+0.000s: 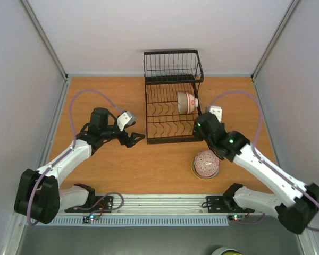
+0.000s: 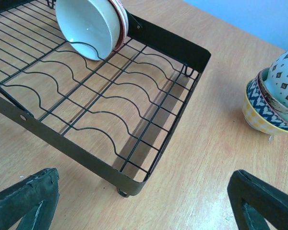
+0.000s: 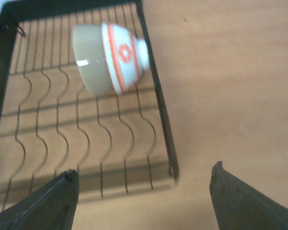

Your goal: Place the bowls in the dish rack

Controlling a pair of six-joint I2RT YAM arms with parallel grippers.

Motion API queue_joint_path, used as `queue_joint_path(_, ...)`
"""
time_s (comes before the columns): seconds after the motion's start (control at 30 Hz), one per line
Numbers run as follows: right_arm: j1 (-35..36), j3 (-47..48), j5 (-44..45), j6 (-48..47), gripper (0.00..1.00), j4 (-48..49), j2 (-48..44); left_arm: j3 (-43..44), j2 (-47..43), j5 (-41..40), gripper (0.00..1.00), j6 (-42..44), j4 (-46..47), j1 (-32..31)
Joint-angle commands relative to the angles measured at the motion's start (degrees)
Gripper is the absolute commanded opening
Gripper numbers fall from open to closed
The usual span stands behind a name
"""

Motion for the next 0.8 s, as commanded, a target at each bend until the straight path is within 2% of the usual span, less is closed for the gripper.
queue_joint_path(0.0,0.3,-6.2,-3.6,12.1,0.75,-13.0,-9.5,-0.3,0.3,1.3,0.95,0.5,2.8,0.3)
queue_joint_path(0.2,0.4,-11.6,-2.4,21.8,0.76,-25.1,-19.7,2.5,2.1,1.4,0.93,-0.9,-0.9,-0.3)
queue_joint_path(0.4,0.5,-14.2,1.9,41.0,0.82,-41.6,-25.4,3.0,4.6,2.9,0.93,-0.5,-1.2,-0.8)
queue_joint_path(0.6,0.6,-16.2,3.7,51.9,0.84,-45.3,-24.1,3.3,5.2,4.3,0.92,-0.3,-2.1,-1.0)
queue_joint_path(0.77,0.6,-17.3,2.6,51.0,0.79,-41.3,-19.5,2.5,3.2,4.7,0.92,0.6,-2.4,-1.0)
